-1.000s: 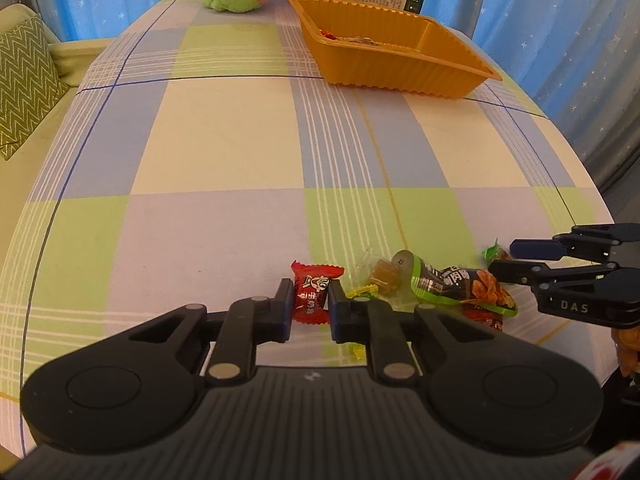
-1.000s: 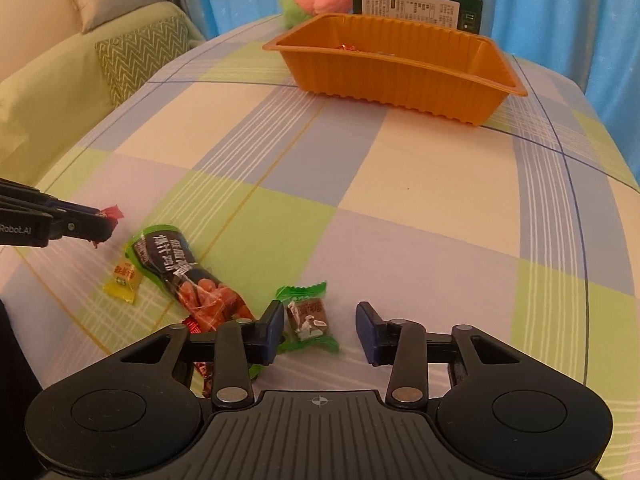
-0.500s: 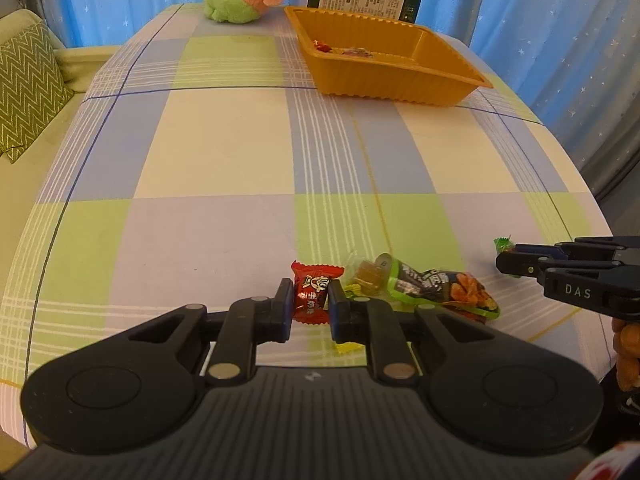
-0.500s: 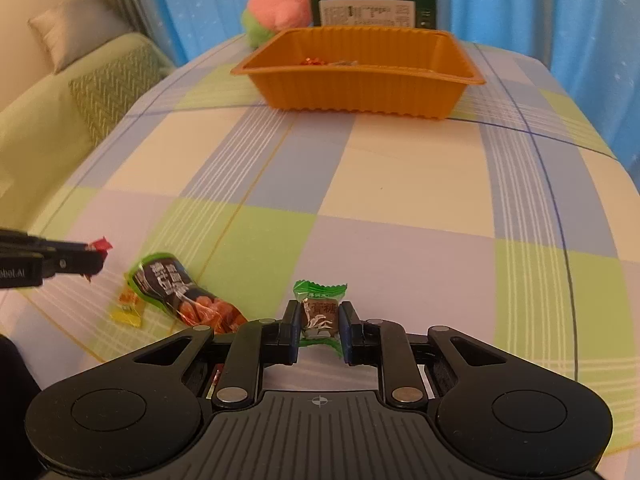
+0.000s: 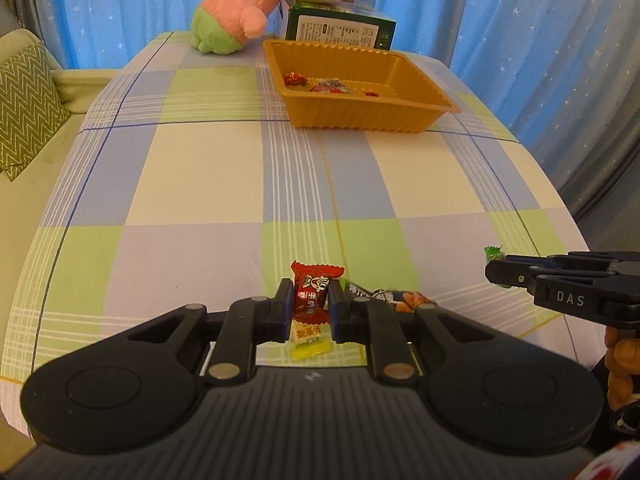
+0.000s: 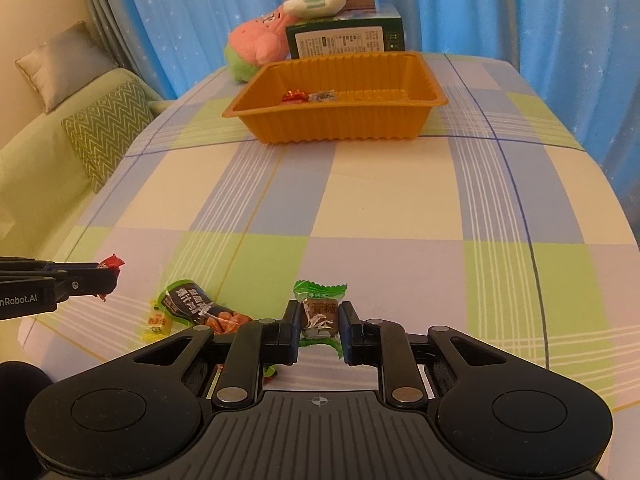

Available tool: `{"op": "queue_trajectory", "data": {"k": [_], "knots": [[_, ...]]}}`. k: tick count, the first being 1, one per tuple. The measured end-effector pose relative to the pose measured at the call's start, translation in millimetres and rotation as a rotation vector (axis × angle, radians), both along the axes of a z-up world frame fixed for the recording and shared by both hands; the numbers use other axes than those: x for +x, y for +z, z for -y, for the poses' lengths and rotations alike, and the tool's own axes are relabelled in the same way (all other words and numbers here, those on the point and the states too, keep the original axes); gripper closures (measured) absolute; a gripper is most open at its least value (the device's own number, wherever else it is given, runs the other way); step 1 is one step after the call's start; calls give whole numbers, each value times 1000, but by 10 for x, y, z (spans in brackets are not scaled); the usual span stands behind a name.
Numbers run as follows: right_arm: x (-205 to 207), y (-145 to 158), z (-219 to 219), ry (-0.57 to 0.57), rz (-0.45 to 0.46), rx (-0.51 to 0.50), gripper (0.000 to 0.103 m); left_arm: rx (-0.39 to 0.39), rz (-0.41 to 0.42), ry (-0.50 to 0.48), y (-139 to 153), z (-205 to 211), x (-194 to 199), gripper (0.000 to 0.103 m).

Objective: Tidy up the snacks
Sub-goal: 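Lift both held candies and carry them over the orange tray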

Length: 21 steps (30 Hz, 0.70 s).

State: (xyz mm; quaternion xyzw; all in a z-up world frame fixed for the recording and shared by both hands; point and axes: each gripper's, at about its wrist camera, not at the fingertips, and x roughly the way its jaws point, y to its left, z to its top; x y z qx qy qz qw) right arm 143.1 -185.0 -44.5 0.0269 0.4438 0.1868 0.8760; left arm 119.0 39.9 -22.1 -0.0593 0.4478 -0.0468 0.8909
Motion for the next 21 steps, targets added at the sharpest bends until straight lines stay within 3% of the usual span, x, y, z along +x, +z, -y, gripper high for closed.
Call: {"op": "queue_trajectory", "data": {"k": [21], "knots": [[304,398,109,-9,69,29,83,-19,83,-45,371,276,403,87]]}}
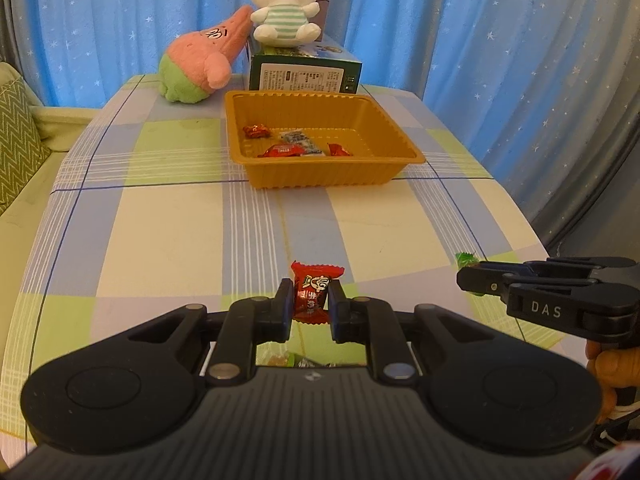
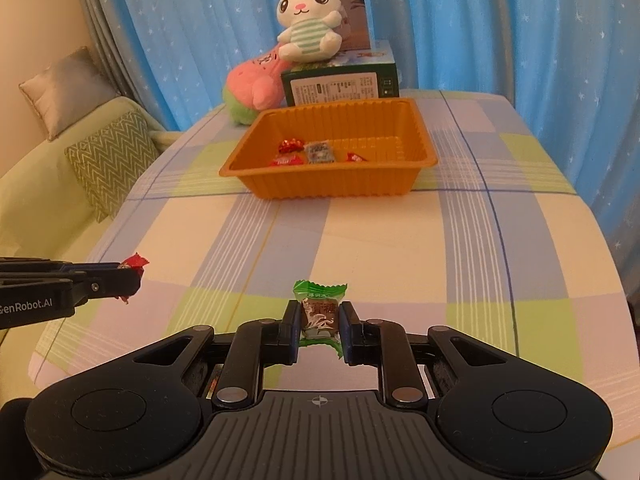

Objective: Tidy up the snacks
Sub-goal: 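Lift both held candies and carry them over the orange tray, then lower both candies into the tray and open both tools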

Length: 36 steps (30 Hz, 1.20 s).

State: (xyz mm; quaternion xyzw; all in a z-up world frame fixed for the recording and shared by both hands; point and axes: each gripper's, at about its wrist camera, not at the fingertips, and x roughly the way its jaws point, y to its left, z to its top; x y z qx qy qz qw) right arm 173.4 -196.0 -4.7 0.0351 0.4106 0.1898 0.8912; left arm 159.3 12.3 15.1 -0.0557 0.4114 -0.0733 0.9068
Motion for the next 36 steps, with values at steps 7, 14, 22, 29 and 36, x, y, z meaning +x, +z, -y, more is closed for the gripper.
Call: {"op": "queue_trajectory", "data": {"k": [7,14,22,29,36], "knots": [[354,160,17,0,32,-11,83,-8,12,-21,75,34,317,87],[750,277,7,-2,52,-28,83,10,36,-40,185,76,659,87],[1151,375,-27,2,68,-33,83,6,51,-36,276,72,1064,87],[1490,405,-91,9,75,-42,83,14,68,-25,323,38,1413,87],[1827,408,-117,2,66,-30,83,24,65,-12,266,-4,1745,87]]}}
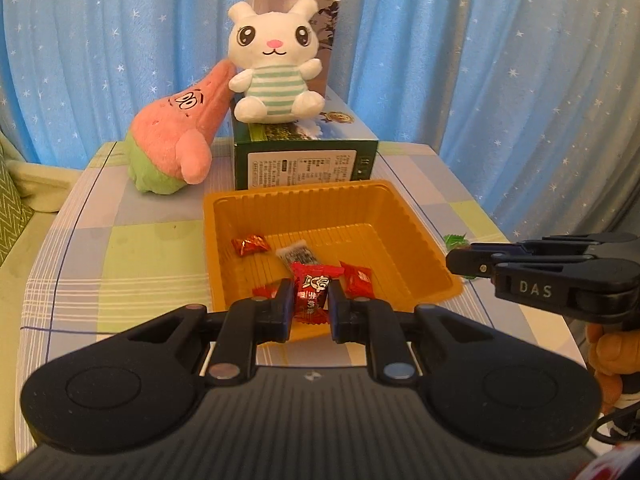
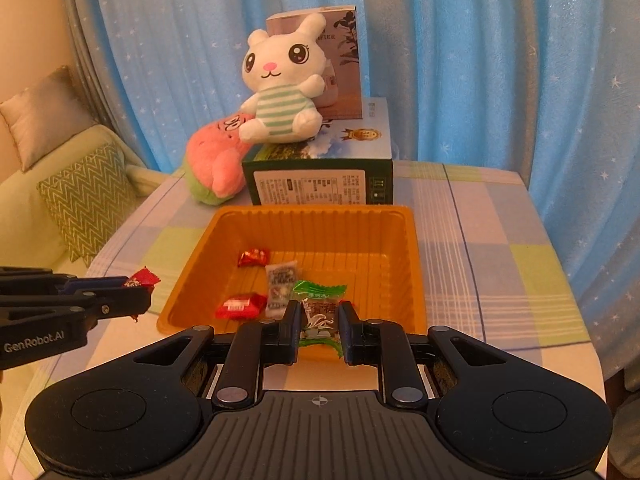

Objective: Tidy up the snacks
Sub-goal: 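Lower both candies into the tray and open both tools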

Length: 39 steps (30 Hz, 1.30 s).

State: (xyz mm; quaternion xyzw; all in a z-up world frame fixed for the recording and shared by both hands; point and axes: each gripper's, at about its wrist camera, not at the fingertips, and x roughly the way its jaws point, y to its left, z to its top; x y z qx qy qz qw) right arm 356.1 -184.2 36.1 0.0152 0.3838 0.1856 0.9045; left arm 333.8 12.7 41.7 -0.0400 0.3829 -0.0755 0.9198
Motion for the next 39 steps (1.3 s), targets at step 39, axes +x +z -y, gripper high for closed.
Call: {"op": "queue_trajectory", "data": {"k": [39], "knots": [[765,-306,-126,-31,-75,22,83,18,-51,26,-406,-22,759,80]]}}
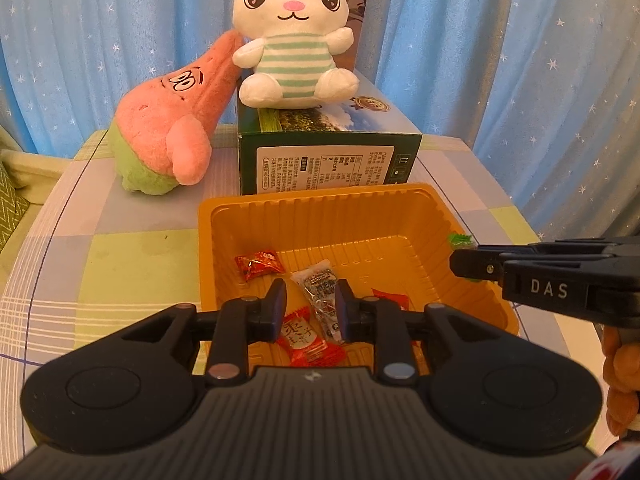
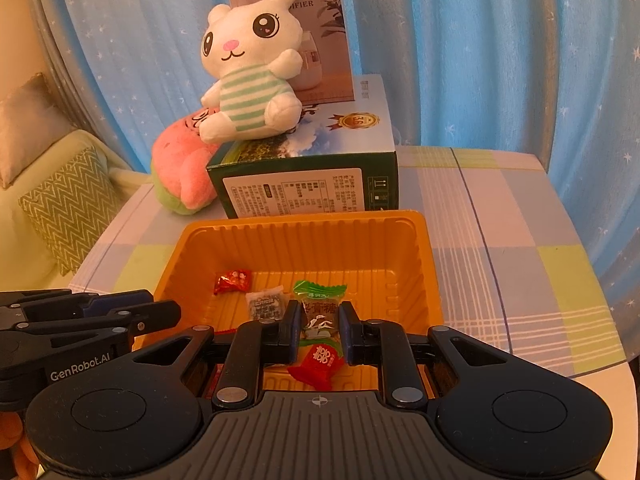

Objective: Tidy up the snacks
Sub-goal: 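Lower both candies into the tray and open both tools, then move both open tools back over the remaining snacks on the table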

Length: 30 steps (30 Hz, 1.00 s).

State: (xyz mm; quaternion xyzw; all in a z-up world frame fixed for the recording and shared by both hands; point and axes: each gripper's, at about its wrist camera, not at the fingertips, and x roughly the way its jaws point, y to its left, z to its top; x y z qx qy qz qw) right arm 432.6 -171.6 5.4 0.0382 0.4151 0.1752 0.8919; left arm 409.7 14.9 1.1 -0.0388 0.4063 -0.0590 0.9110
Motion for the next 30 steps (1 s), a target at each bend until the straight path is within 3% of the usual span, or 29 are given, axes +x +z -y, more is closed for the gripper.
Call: {"op": "queue_trajectory", "data": {"k": [20,21,24,30], "knots": [[72,110,-128,25,27,30,82,14,-4,-3,33,-28,-32,78],[84,115,-126,27,29,38,81,14,-3,-2,32,-36,-38,75],[84,128,-90,7,37,54,47,13,-5,0,26,-58,-60,72],[-9,113,21,-10,29,57,46,14,-5,0,28,-86,-157,70]]}}
